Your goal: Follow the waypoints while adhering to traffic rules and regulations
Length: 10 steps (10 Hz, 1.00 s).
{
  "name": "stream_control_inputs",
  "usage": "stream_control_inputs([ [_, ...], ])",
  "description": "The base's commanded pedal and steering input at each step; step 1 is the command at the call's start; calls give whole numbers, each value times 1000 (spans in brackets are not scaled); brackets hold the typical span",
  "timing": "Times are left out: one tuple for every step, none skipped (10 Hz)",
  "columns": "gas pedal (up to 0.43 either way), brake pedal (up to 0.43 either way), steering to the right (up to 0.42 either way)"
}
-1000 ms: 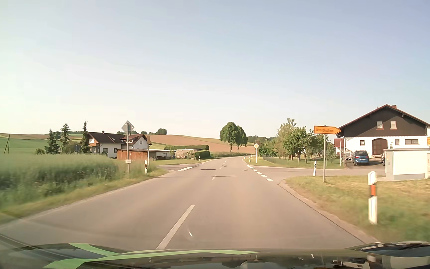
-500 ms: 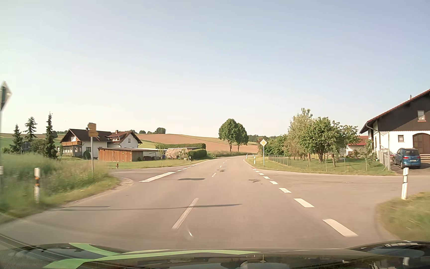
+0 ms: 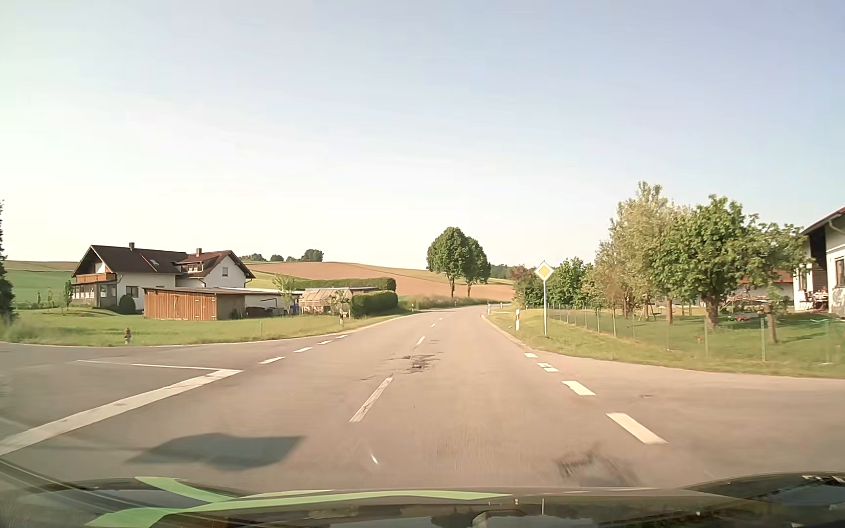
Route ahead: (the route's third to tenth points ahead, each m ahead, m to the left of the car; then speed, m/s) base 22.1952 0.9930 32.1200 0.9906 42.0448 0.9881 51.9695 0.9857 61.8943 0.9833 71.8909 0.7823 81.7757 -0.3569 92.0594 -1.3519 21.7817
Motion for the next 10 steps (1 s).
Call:
stream_control_inputs([
  [118,0,-2],
  [118,0,-2],
  [118,0,0],
  [87,0,0],
  [59,0,0],
  [47,0,0],
  [47,0,1],
  [47,0,1],
  [47,0,1],
  [47,0,1],
])
